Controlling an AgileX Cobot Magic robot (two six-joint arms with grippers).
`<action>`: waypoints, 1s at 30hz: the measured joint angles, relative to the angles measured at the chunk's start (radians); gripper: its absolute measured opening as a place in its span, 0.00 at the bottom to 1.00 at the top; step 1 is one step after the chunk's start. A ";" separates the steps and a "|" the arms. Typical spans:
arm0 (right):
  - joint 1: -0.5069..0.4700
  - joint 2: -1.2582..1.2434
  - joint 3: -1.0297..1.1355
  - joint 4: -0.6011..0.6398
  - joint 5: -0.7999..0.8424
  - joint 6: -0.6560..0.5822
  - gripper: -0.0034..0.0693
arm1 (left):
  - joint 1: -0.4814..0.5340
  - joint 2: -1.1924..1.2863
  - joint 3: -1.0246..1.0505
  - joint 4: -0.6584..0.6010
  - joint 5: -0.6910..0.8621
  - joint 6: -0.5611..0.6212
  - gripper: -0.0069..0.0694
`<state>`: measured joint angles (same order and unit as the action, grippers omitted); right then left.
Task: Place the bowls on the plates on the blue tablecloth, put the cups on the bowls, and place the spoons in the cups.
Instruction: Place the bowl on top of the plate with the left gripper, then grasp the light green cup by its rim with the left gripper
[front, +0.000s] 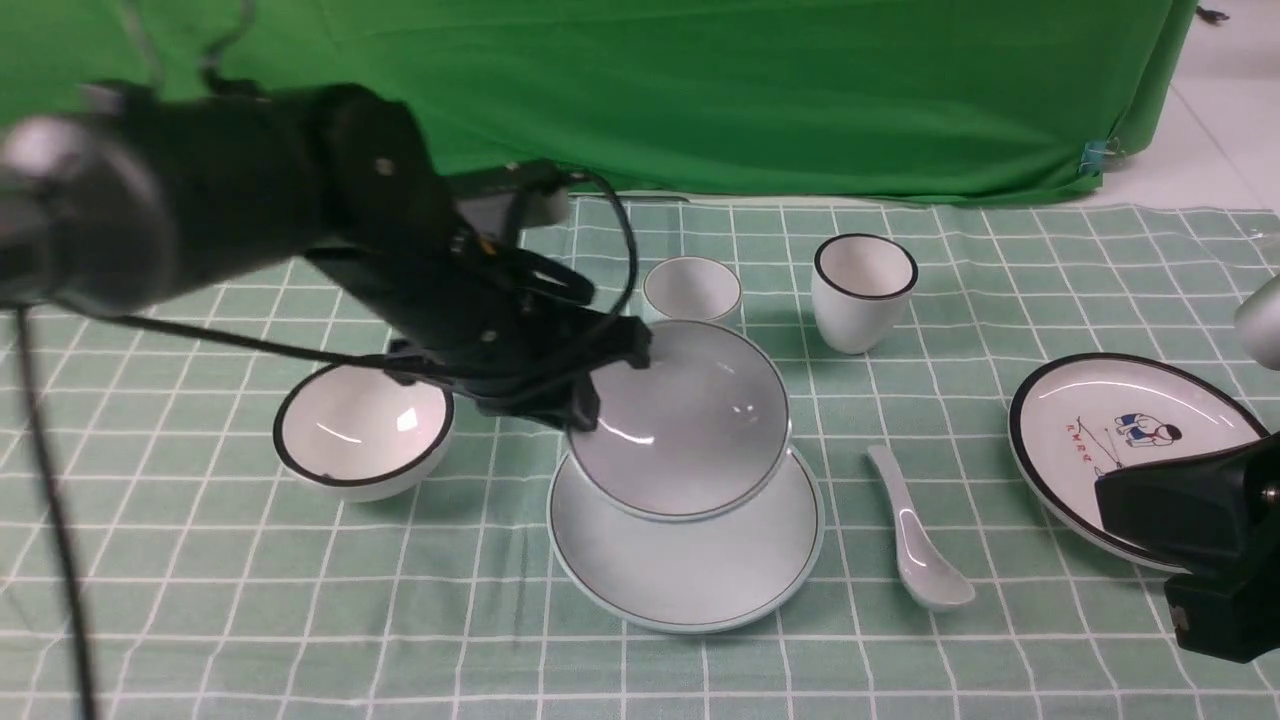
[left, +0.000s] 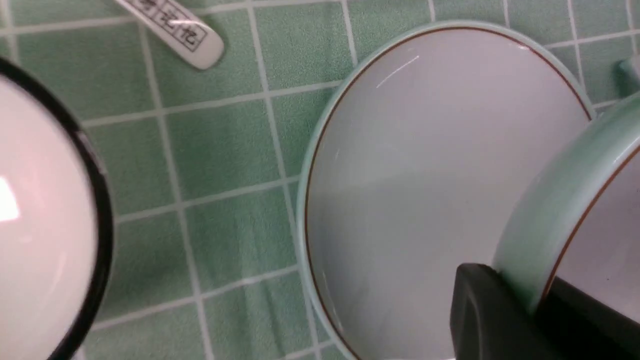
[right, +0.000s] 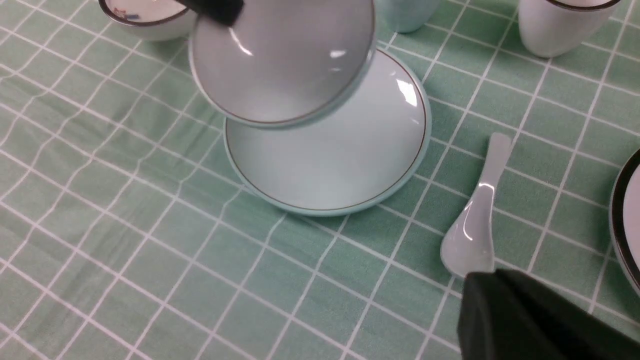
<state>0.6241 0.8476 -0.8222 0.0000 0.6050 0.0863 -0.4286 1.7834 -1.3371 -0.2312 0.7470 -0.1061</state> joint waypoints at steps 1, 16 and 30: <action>0.000 0.000 0.000 0.000 0.000 0.000 0.07 | -0.001 0.044 -0.023 -0.001 0.001 0.001 0.12; 0.000 0.000 0.000 -0.008 0.000 0.000 0.07 | -0.001 0.167 -0.053 -0.026 -0.004 0.003 0.16; 0.000 0.000 0.000 -0.010 -0.001 0.001 0.07 | 0.005 0.177 -0.371 0.045 0.085 -0.030 0.50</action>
<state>0.6241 0.8476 -0.8222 -0.0097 0.6043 0.0872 -0.4241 1.9606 -1.7078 -0.1858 0.8321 -0.1360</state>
